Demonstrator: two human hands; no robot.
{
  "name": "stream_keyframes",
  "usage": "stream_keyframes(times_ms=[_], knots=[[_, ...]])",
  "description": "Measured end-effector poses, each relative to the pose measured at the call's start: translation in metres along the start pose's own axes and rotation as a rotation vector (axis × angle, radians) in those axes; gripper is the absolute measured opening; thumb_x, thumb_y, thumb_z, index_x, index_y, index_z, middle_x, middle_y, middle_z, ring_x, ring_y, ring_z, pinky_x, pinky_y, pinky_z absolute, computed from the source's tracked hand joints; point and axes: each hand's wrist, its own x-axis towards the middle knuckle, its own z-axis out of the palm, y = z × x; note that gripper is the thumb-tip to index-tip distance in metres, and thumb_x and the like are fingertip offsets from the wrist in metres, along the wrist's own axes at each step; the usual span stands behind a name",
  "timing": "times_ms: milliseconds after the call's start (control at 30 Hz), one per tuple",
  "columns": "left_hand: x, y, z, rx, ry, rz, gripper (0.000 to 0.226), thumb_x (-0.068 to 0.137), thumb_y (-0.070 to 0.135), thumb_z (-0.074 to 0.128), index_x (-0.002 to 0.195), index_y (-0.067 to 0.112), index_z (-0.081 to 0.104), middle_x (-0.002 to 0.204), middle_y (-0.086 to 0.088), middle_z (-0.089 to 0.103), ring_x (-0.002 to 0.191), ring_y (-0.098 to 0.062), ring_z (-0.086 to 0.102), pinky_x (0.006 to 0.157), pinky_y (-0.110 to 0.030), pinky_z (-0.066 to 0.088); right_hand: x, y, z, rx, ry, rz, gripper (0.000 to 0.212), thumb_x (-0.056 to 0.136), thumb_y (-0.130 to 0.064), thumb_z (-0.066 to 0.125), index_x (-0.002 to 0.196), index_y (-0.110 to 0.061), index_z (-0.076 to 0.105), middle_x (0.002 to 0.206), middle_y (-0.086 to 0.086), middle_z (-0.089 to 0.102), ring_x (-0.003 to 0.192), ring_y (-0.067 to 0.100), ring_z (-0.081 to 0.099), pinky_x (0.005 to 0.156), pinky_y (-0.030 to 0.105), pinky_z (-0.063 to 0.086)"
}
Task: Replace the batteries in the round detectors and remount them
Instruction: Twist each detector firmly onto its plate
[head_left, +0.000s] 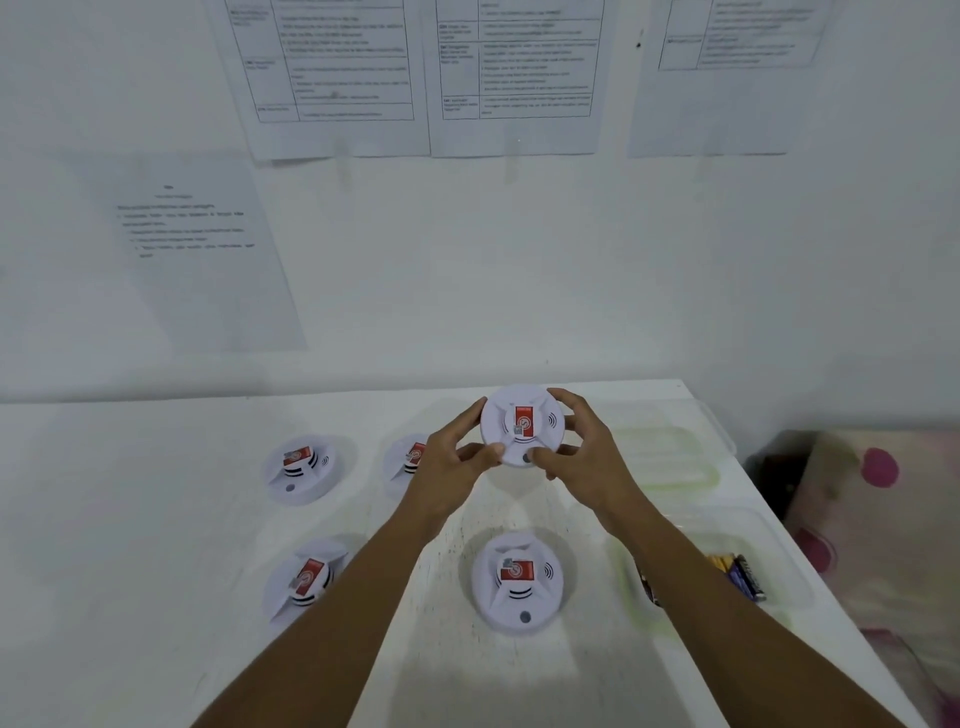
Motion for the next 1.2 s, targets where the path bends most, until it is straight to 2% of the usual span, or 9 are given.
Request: stream_keyframes(times_ms=[200,367,600,700,900,1067,1200], knots=[[0.002,-0.003,0.002,0.010,0.002,-0.015,0.048,0.093,0.022,0.067,0.138,0.030,0.053,0.129,0.015,0.065,0.111,-0.012,0.065,0.097,-0.031,0.053,0.002,0.004,-0.002,-0.010,0.004,0.000,0.067,0.074,-0.008,0.078,0.126,-0.036,0.049,0.114,-0.003,0.063,0.090,0.021,0.063,0.058,0.017,0.049],[0.003,-0.004,0.003,0.014,-0.001,-0.014,0.048,0.093,0.021,0.066,0.139,0.029,0.053,0.129,0.014,0.065,0.110,-0.011,0.066,0.097,-0.033,0.054,0.003,0.006,-0.002,-0.021,0.009,-0.008,0.066,0.074,-0.009,0.078,0.124,-0.040,0.048,0.113,-0.006,0.063,0.097,0.022,0.065,0.062,0.018,0.050],[0.004,-0.005,0.002,-0.002,-0.015,-0.019,0.049,0.092,0.019,0.068,0.138,0.027,0.054,0.127,0.012,0.066,0.108,-0.014,0.068,0.095,-0.033,0.054,0.004,0.010,-0.003,-0.038,0.009,-0.016,0.066,0.072,-0.010,0.079,0.124,-0.037,0.049,0.110,-0.007,0.064,0.101,0.021,0.065,0.073,0.029,0.056],[0.005,-0.007,0.002,0.012,-0.009,-0.025,0.051,0.092,0.021,0.068,0.140,0.027,0.052,0.130,0.010,0.065,0.108,-0.015,0.068,0.097,-0.035,0.054,0.005,0.011,-0.003,-0.032,0.007,-0.003,0.067,0.072,-0.011,0.079,0.125,-0.038,0.048,0.113,-0.003,0.063,0.099,0.021,0.066,0.072,0.030,0.057],[0.006,-0.006,0.000,0.005,-0.008,-0.030,0.049,0.092,0.021,0.067,0.139,0.030,0.053,0.127,0.017,0.065,0.106,-0.009,0.068,0.092,-0.027,0.055,0.004,0.010,-0.005,-0.014,-0.019,0.003,0.066,0.074,-0.013,0.080,0.127,-0.036,0.049,0.115,-0.002,0.063,0.089,0.022,0.070,0.064,0.027,0.055],[0.007,-0.003,-0.002,-0.018,-0.018,-0.029,0.048,0.093,0.017,0.066,0.139,0.026,0.053,0.126,0.015,0.066,0.107,-0.012,0.068,0.088,-0.024,0.055,0.004,0.005,-0.009,-0.045,-0.038,-0.001,0.058,0.081,-0.009,0.070,0.126,-0.040,0.050,0.117,-0.009,0.063,0.105,0.012,0.062,0.070,0.026,0.058],[0.008,-0.002,-0.003,-0.034,-0.022,-0.033,0.047,0.094,0.015,0.066,0.138,0.026,0.054,0.125,0.015,0.067,0.105,-0.012,0.068,0.085,-0.022,0.054,0.002,0.003,-0.013,-0.038,-0.041,0.023,0.054,0.086,-0.009,0.065,0.126,-0.042,0.053,0.113,-0.014,0.065,0.104,0.013,0.063,0.069,0.023,0.055]])
